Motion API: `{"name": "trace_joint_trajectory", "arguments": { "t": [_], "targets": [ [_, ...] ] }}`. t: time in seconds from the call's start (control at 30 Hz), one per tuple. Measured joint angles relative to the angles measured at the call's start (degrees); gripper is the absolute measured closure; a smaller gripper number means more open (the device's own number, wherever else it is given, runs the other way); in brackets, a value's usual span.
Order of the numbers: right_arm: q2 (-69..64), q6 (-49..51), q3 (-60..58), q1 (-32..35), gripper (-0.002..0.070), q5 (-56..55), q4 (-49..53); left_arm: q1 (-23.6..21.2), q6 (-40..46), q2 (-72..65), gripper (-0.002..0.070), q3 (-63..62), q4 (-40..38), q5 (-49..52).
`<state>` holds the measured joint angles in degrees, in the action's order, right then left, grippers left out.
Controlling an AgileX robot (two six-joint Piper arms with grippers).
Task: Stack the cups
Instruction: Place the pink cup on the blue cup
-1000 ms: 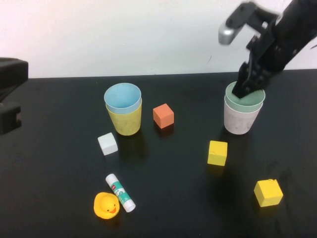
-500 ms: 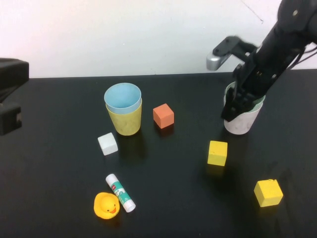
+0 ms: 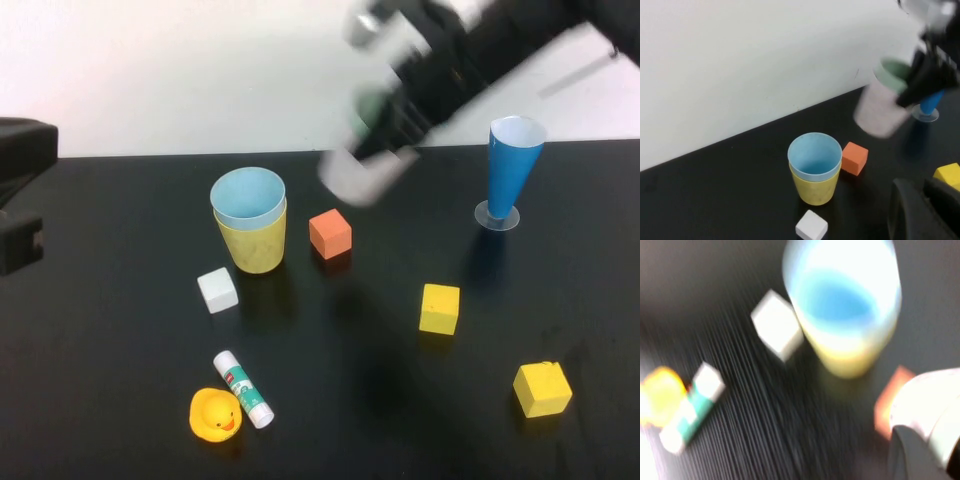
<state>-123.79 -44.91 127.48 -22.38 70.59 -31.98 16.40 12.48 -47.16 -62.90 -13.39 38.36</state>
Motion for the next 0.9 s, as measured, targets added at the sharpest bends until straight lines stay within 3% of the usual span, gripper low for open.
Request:
{"name": "trace_joint_trajectory", "arguments": {
  "t": [0.17, 0.37, 0.77, 0.9],
  "targets": [
    [0.1, -0.71, 10.1, -8.12, 0.0631, 0.0, 3.44, 0.0, 0.53, 0.0, 0.0647, 0.0, 1.43, 0.13],
    [-3.11, -0.84, 11.26, -14.54, 0.0631, -0.51, 10.48, 0.0, 0.53, 0.23, 0.0648, 0.0, 2.51, 2.42],
    [-8.39, -1.52, 11.31, -15.71, 0.0622, -2.59, 13.42, 0.0, 0.53, 1.47, 0.0673, 0.0, 3.55, 3.03],
    [-8.5, -1.52, 11.31, -15.71, 0.0533, -4.35, 13.42, 0.0, 0.53, 1.47, 0.0673, 0.0, 3.55, 3.14]
  ]
}}
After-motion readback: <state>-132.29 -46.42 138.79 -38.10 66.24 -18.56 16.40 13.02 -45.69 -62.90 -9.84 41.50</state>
